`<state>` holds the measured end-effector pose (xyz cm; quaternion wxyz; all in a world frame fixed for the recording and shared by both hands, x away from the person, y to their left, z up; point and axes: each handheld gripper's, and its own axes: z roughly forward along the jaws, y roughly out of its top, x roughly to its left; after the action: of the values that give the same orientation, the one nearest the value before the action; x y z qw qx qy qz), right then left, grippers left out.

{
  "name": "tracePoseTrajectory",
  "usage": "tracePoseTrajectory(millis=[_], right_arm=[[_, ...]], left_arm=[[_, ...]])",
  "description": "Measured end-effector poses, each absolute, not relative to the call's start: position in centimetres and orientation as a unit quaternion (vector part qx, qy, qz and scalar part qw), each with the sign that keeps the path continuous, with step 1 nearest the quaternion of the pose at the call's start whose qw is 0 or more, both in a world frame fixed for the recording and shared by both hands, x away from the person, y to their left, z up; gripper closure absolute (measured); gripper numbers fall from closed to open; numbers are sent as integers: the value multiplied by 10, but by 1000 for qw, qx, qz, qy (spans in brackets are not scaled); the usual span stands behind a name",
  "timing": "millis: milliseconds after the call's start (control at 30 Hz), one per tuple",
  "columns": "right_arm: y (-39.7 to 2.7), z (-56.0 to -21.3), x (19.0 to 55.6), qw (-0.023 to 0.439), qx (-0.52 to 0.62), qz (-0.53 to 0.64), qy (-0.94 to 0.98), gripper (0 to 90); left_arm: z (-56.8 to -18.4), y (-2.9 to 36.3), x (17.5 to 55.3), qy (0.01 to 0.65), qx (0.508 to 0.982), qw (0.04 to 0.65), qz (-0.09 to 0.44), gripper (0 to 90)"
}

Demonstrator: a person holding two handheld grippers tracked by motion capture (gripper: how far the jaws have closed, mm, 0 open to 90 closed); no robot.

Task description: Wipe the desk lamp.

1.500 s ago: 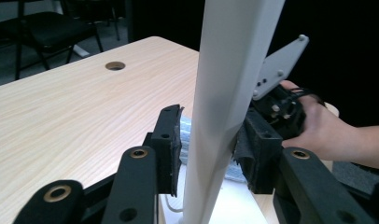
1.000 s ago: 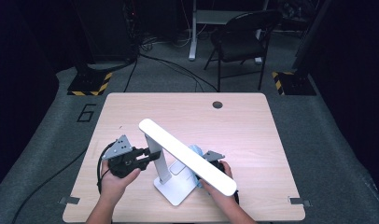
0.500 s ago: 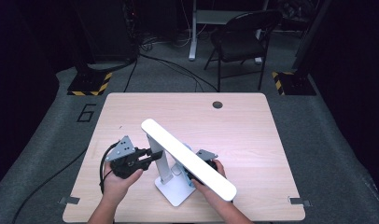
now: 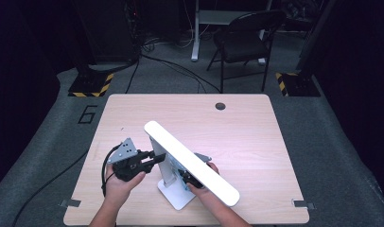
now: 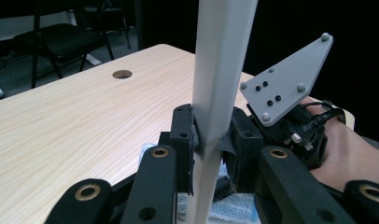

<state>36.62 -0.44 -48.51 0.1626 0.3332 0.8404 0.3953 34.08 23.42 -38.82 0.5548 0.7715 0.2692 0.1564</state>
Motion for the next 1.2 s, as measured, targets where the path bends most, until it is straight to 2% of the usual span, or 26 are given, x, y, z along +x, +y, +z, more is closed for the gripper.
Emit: tracePoseTrajectory(millis=[267, 367, 1000, 1200], right_arm=[[-1, -490, 371, 148, 335, 384, 848, 604], [4, -495, 372, 162, 323, 384, 850, 599], [-9, -498, 384, 159, 340, 381, 845, 615], [-19, -500, 392, 175, 334, 385, 843, 615]], left_arm=[[-389, 234, 340, 271, 769, 557, 156, 747], [-389, 234, 340, 271, 769, 558, 156, 747], [-391, 235, 339, 275, 766, 559, 158, 748], [-391, 235, 339, 274, 769, 557, 154, 747]])
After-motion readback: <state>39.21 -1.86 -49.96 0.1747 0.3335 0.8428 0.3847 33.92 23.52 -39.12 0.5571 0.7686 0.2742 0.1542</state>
